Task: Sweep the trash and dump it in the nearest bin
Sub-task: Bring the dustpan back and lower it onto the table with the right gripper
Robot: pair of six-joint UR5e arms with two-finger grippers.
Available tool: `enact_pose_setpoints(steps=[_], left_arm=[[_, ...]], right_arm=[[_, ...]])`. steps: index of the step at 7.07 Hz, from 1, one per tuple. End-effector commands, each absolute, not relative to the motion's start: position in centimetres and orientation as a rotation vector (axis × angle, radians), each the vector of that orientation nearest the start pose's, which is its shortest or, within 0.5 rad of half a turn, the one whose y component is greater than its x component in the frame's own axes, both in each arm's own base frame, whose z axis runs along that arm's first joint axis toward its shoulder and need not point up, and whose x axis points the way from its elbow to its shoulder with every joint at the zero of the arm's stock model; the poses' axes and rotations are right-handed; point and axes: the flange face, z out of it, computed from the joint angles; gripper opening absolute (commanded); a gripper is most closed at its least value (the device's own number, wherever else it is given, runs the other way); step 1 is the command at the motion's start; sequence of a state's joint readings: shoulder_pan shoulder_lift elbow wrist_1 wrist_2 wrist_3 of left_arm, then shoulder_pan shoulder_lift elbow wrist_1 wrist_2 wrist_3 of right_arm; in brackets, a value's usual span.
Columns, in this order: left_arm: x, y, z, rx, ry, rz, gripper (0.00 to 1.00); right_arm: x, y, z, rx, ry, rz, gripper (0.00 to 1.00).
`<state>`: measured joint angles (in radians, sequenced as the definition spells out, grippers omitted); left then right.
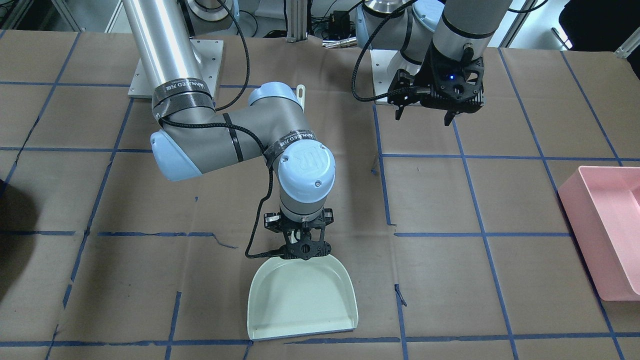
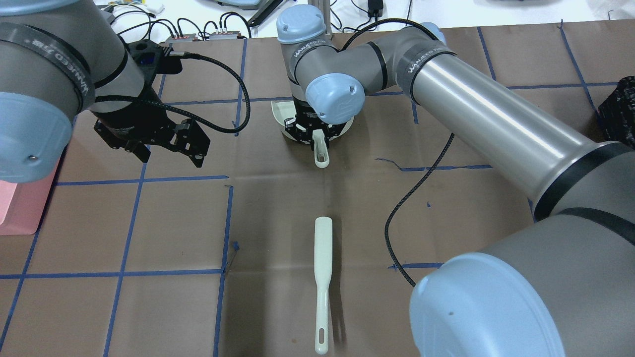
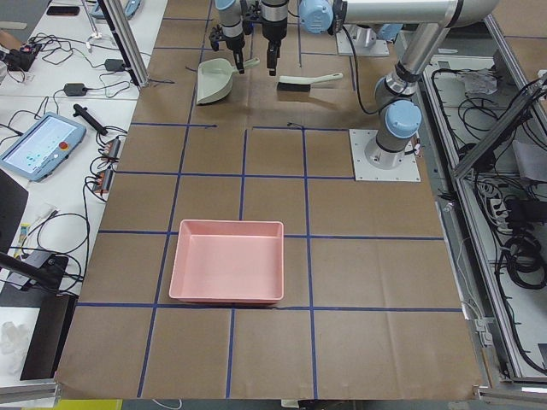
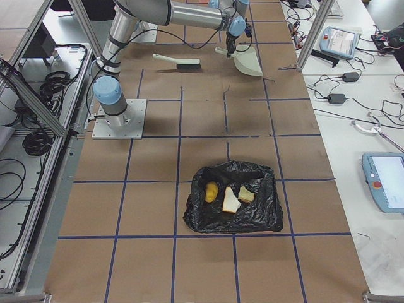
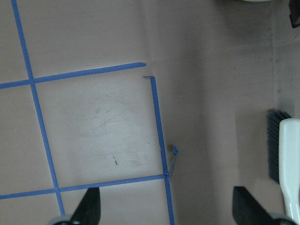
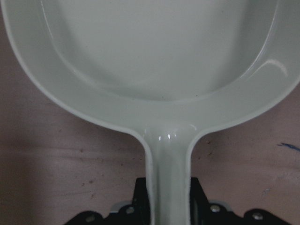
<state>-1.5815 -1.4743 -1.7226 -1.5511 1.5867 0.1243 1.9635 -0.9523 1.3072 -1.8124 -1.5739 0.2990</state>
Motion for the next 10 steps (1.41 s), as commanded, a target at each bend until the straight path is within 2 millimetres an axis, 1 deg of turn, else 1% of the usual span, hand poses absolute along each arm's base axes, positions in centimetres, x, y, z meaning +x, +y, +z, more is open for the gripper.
enact_pose_setpoints(steps=[1, 3, 4, 5, 6, 7, 8, 9, 10], left_arm=[[-13.7, -44.1, 46.5, 0.181, 3.124, 0.061, 0.99], [-13.7, -44.0, 46.6, 0.078, 3.127, 0.053, 0.99], [-13.7, -44.0, 46.6, 0.058, 3.126, 0.053, 0.99], [-13.6, -44.0, 46.7, 0.058, 3.124, 0.051, 0.99], [-13.6, -44.0, 46.7, 0.06, 3.124, 0.051, 0.99], [-13.7, -44.0, 46.6, 0.06, 3.125, 0.053, 0.99], [-13.7, -44.0, 46.6, 0.063, 3.125, 0.053, 0.99], [-13.7, -44.0, 46.7, 0.067, 3.127, 0.051, 0.99], [-13.7, -44.0, 46.7, 0.075, 3.125, 0.051, 0.99]], right_arm=[[39.1, -59.9, 25.9, -0.115, 3.181, 0.168, 0.0], [38.8, -60.5, 26.2, -0.113, 3.175, 0.131, 0.0], [38.8, -60.5, 26.1, -0.113, 3.177, 0.13, 0.12], [38.7, -60.7, 26.1, -0.11, 3.177, 0.125, 0.74], [38.7, -60.6, 26.0, -0.11, 3.174, 0.144, 1.0], [38.7, -60.6, 26.2, -0.105, 3.174, 0.144, 1.0], [38.1, -60.9, 27.4, -0.091, 3.173, 0.125, 1.0], [37.2, -60.6, 29.4, -0.079, 3.175, 0.139, 1.0], [35.8, -60.1, 31.7, -0.055, 3.179, 0.158, 1.0]])
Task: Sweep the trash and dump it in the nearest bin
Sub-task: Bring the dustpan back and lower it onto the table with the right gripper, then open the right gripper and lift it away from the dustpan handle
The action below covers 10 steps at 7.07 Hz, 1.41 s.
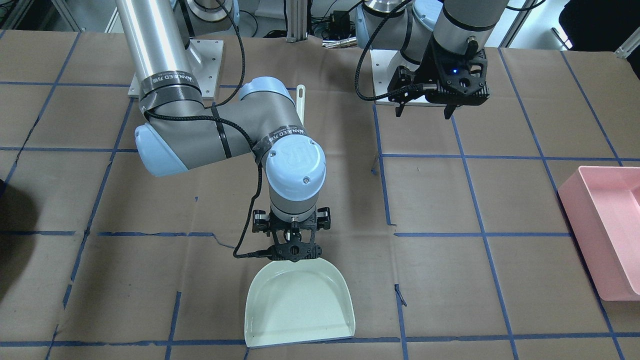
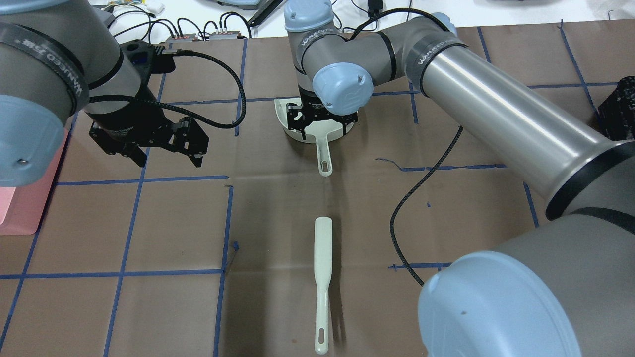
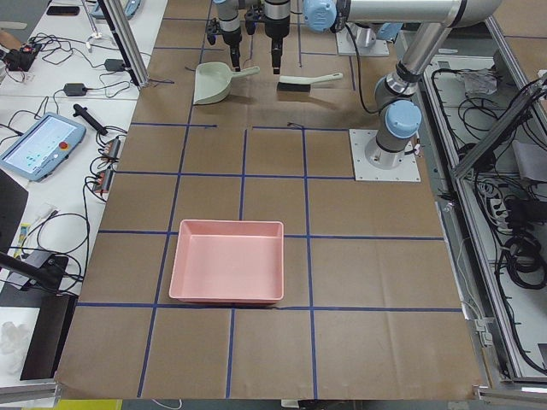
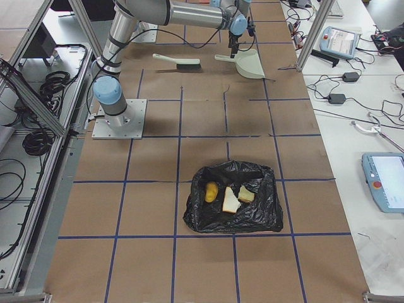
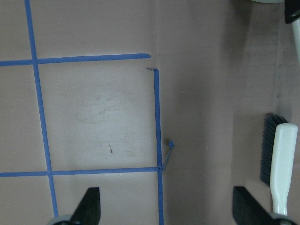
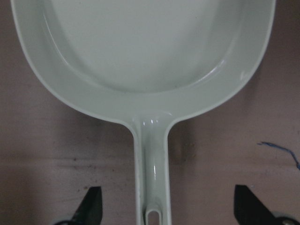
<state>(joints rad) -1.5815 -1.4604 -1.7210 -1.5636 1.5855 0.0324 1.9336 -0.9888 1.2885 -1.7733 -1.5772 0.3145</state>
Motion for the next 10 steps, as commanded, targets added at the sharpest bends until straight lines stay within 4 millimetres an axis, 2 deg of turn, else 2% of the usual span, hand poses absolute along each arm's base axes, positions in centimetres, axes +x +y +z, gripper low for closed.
enact_pose_setpoints(steps=[1, 3, 5, 7, 8, 9, 10], left_arm=[[-13.6, -44.0, 46.7, 0.079, 3.124, 0.046, 0.99], [-13.6, -44.2, 46.6, 0.079, 3.124, 0.046, 0.99], [-13.6, -44.9, 46.6, 0.079, 3.124, 0.041, 0.99], [-13.6, -44.7, 46.2, 0.08, 3.122, 0.051, 0.99], [-13.6, -44.7, 46.2, 0.08, 3.122, 0.053, 0.99], [-13.6, -44.7, 46.2, 0.08, 3.122, 0.051, 0.99], [-13.6, -44.6, 46.2, 0.08, 3.122, 0.051, 0.99]], right_arm=[[33.8, -59.9, 34.1, -0.035, 3.182, 0.145, 1.0], [29.1, -59.1, 38.2, -0.091, 3.179, 0.135, 1.0], [24.1, -57.4, 41.2, -0.105, 3.171, 0.091, 1.0], [17.1, -56.0, 44.1, -0.206, 3.152, 0.041, 1.0], [14.6, -55.0, 45.6, -0.144, 3.157, 0.006, 1.0], [13.3, -53.8, 46.1, -0.102, 3.157, 0.008, 1.0], [13.3, -52.1, 45.9, -0.085, 3.148, 0.017, 1.0]])
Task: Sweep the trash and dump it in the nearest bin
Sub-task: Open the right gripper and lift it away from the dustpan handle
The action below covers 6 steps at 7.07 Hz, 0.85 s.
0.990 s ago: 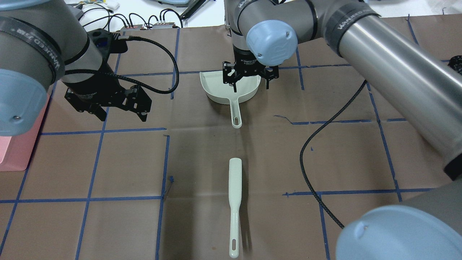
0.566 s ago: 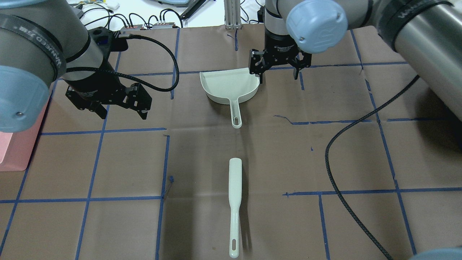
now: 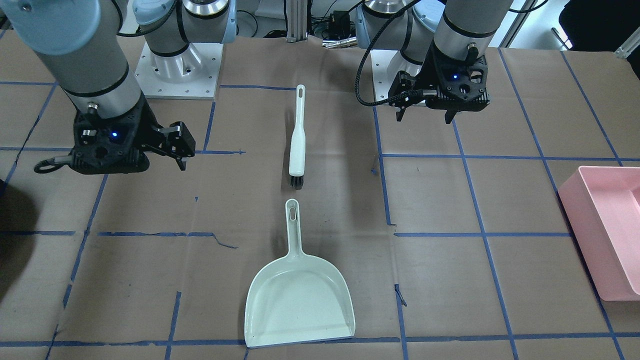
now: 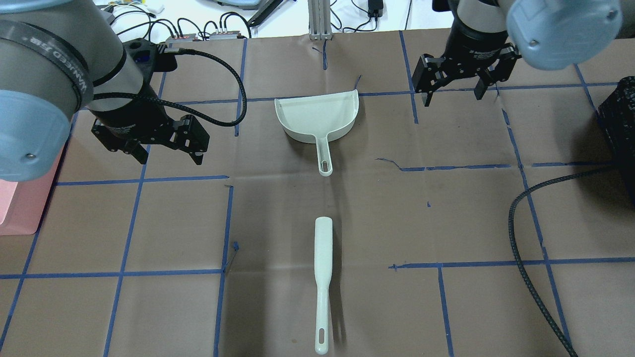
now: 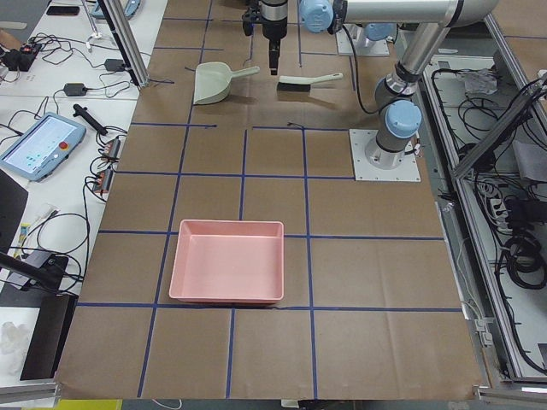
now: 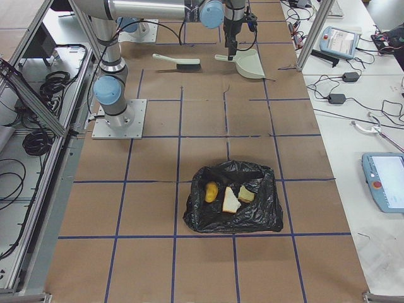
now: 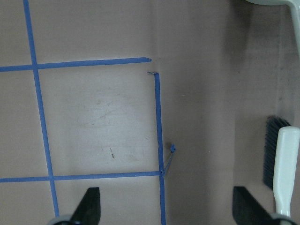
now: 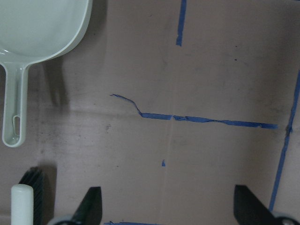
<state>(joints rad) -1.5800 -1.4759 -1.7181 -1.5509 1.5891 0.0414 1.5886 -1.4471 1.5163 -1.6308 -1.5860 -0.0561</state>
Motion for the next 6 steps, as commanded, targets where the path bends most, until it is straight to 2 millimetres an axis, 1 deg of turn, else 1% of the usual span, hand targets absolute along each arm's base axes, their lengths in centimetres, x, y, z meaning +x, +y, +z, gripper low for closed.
enact_pose_setpoints(steps=[1, 2, 3, 4, 6], left_arm=[[-13.6, -44.7, 46.1, 0.08, 3.124, 0.053, 0.99], [-13.6, -44.7, 46.1, 0.08, 3.122, 0.053, 0.99], [-13.6, -44.7, 46.1, 0.08, 3.122, 0.053, 0.99], [-13.6, -44.7, 46.1, 0.08, 3.122, 0.053, 0.99], [-13.6, -44.8, 46.0, 0.08, 3.124, 0.058, 0.99]], right_arm=[[13.6, -50.3, 46.5, -0.087, 3.148, -0.016, 1.0], [13.0, -48.9, 46.9, -0.08, 3.153, -0.038, 1.0], [12.8, -48.4, 47.7, -0.087, 3.153, -0.067, 1.0], [12.8, -48.4, 48.4, -0.084, 3.156, -0.089, 1.0], [12.8, -48.4, 48.4, -0.067, 3.154, -0.089, 1.0]])
